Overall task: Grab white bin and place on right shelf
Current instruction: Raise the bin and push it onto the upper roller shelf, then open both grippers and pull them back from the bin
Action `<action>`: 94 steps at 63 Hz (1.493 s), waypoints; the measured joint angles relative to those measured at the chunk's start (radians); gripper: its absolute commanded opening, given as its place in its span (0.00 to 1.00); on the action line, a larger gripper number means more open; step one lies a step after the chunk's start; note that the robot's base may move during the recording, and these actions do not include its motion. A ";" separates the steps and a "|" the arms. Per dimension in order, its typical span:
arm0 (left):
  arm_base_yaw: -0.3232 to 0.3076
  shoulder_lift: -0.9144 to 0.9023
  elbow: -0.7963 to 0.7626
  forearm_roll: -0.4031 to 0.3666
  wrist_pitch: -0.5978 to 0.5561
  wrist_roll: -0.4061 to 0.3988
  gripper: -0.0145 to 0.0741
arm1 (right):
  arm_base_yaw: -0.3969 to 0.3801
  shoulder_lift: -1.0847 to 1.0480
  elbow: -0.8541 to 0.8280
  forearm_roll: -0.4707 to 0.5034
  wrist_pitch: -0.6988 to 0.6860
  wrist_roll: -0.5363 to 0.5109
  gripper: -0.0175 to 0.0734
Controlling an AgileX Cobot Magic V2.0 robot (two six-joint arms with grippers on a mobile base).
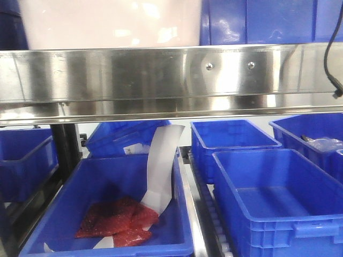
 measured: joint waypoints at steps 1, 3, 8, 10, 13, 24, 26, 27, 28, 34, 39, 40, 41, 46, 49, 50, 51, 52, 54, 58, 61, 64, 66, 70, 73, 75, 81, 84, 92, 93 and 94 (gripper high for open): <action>0.000 0.000 0.000 0.005 0.002 -0.002 0.72 | 0.000 -0.002 0.000 -0.002 0.000 0.000 0.89; 0.000 -0.003 0.000 0.009 0.003 -0.005 0.72 | 0.000 -0.005 0.000 -0.004 0.000 0.000 0.89; 0.000 -0.016 0.000 0.024 0.009 -0.009 0.69 | 0.000 -0.027 0.000 -0.006 0.000 0.000 0.86; 0.000 -0.024 0.000 0.025 0.013 -0.009 0.66 | 0.000 -0.036 0.000 -0.009 0.000 0.000 0.82; 0.000 -0.037 0.000 0.029 0.025 -0.011 0.59 | 0.000 -0.053 0.000 -0.011 0.000 0.000 0.74; 0.000 -0.095 0.000 0.029 0.097 -0.011 0.22 | 0.000 -0.132 -0.002 -0.043 0.027 0.000 0.35; 0.000 -0.104 0.000 0.029 0.109 -0.011 0.17 | 0.000 -0.147 -0.002 -0.053 0.037 0.000 0.29; 0.000 -0.108 0.000 0.029 0.114 -0.011 0.13 | 0.000 -0.153 -0.002 -0.056 0.039 0.000 0.27; 0.000 -0.111 0.000 0.029 0.123 -0.011 0.10 | 0.000 -0.161 -0.002 -0.061 0.046 0.000 0.26; 0.000 -0.131 0.000 0.029 0.156 -0.011 0.03 | 0.000 -0.198 -0.002 -0.100 0.064 0.027 0.28; 0.000 -0.142 -0.002 0.030 0.176 -0.016 0.03 | 0.000 -0.225 -0.002 -0.157 0.078 0.092 0.28; 0.000 -0.144 -0.002 0.033 0.180 -0.019 0.03 | 0.000 -0.230 -0.002 -0.176 0.081 0.111 0.28; 0.000 -0.146 -0.002 0.037 0.180 -0.027 0.03 | 0.000 -0.234 -0.002 -0.194 0.084 0.131 0.28; 0.000 -0.157 -0.002 0.082 0.186 -0.066 0.03 | 0.000 -0.260 0.007 -0.280 0.090 0.215 0.28; -0.004 -0.167 -0.002 0.145 0.187 -0.100 0.03 | 0.000 -0.283 0.042 -0.338 0.090 0.264 0.28; -0.007 -0.170 -0.002 0.175 0.187 -0.110 0.03 | 0.000 -0.293 0.053 -0.352 0.090 0.278 0.28; -0.011 -0.175 -0.002 0.196 0.187 -0.126 0.03 | 0.000 -0.300 0.072 -0.372 0.090 0.286 0.28; -0.014 -0.177 -0.002 0.228 0.187 -0.138 0.03 | 0.000 -0.312 0.086 -0.393 0.090 0.296 0.28; -0.020 -0.182 -0.002 0.281 0.187 -0.166 0.03 | 0.000 -0.334 0.126 -0.417 0.085 0.308 0.28; -0.038 -0.193 -0.002 0.373 0.187 -0.216 0.03 | 0.000 -0.385 0.226 -0.468 0.051 0.328 0.28; -0.053 -0.197 -0.002 0.423 0.185 -0.247 0.03 | 0.000 -0.428 0.308 -0.484 0.008 0.337 0.28; -0.072 -0.201 -0.002 0.464 0.178 -0.272 0.03 | 0.000 -0.483 0.412 -0.493 -0.058 0.341 0.28; -0.085 -0.204 -0.002 0.479 0.170 -0.280 0.03 | 0.000 -0.519 0.479 -0.494 -0.105 0.341 0.28; -0.107 -0.211 0.007 0.490 0.144 -0.288 0.03 | 0.000 -0.588 0.601 -0.494 -0.194 0.343 0.28; -0.123 -0.224 0.033 0.492 0.113 -0.292 0.03 | 0.000 -0.652 0.707 -0.494 -0.275 0.346 0.28; -0.131 -0.237 0.059 0.492 0.087 -0.294 0.03 | 0.000 -0.692 0.770 -0.494 -0.323 0.346 0.28; -0.143 -0.304 0.189 0.476 -0.023 -0.296 0.03 | 0.000 -0.810 0.955 -0.492 -0.459 0.348 0.28; -0.143 -0.346 0.263 0.469 -0.085 -0.296 0.03 | 0.000 -0.872 1.024 -0.490 -0.506 0.348 0.28; -0.143 -0.489 0.476 0.460 -0.266 -0.296 0.03 | 0.000 -1.010 1.181 -0.476 -0.599 0.348 0.28; -0.143 -0.514 0.498 0.457 -0.282 -0.296 0.03 | 0.000 -1.024 1.195 -0.474 -0.605 0.348 0.28; -0.143 -0.531 0.520 0.457 -0.298 -0.296 0.03 | 0.000 -1.038 1.209 -0.474 -0.611 0.348 0.28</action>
